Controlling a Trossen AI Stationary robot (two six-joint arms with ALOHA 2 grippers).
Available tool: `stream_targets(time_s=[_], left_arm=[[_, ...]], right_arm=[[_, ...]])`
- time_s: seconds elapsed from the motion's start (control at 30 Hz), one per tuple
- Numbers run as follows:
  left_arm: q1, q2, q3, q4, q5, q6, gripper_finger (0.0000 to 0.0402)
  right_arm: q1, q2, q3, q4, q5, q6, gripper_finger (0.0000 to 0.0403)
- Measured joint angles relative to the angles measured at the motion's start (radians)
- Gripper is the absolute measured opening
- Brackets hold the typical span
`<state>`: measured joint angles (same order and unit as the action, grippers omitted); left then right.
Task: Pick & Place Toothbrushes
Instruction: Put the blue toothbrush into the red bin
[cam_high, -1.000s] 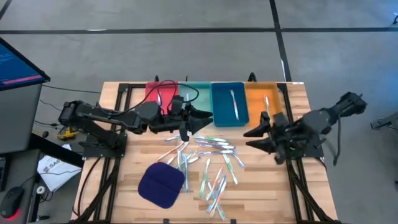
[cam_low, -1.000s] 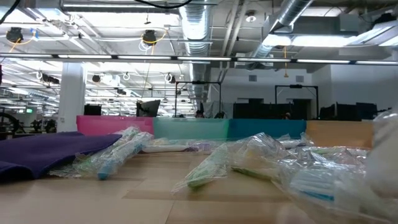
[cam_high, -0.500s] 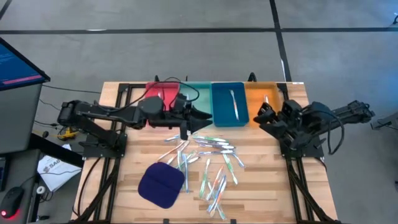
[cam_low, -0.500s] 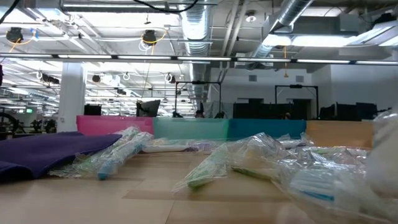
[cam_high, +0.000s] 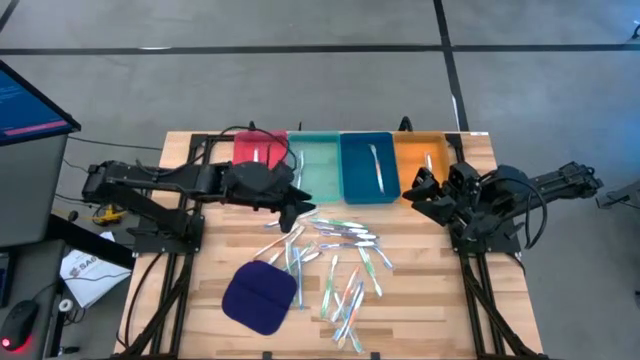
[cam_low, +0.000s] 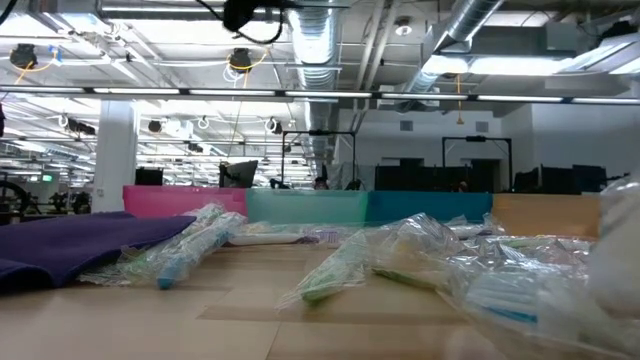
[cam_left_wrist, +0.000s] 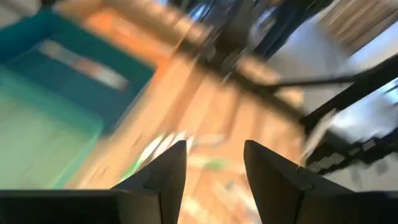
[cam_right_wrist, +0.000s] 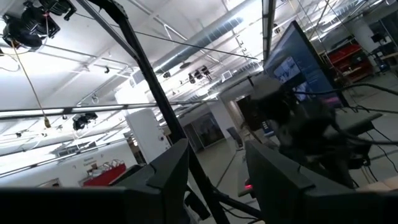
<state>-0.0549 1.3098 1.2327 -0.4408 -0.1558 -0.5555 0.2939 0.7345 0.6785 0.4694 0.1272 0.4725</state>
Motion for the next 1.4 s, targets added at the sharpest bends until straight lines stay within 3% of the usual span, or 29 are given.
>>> stream_targets(time_s=[0.13, 0.33, 0.5, 0.6, 0.9, 1.13, 1.4], left_arm=[[0.004, 0.023, 0.000, -0.141, 0.006, 0.009, 0.0154], [-0.046, 0.109, 0.000, -0.182, 0.156, 0.020, 0.0154], [-0.137, 0.199, -0.002, -0.185, 0.314, -0.148, 0.0154], [-0.180, 0.247, -0.002, -0.167, 0.384, -0.254, 0.0154], [-0.185, 0.307, -0.002, -0.113, 0.426, -0.747, 0.0154], [-0.167, 0.310, -0.002, -0.094, 0.402, -0.868, 0.0154], [-0.169, 0.396, -0.051, -0.101, 0.402, -0.876, 0.0154]], right_arm=[[0.000, 0.000, 0.000, -0.001, 0.000, 0.000, 0.0156], [-0.002, 0.000, 0.000, -0.064, 0.001, 0.000, 0.0156], [0.014, 0.000, 0.000, -0.090, 0.001, 0.012, 0.0156], [0.029, 0.000, 0.000, -0.094, 0.001, 0.117, 0.0156], [0.033, 0.006, 0.000, -0.104, 0.001, 0.175, 0.0156], [0.032, 0.011, 0.000, -0.094, 0.001, 0.190, 0.0156], [0.033, 0.011, 0.000, -0.095, 0.001, 0.210, 0.0156]])
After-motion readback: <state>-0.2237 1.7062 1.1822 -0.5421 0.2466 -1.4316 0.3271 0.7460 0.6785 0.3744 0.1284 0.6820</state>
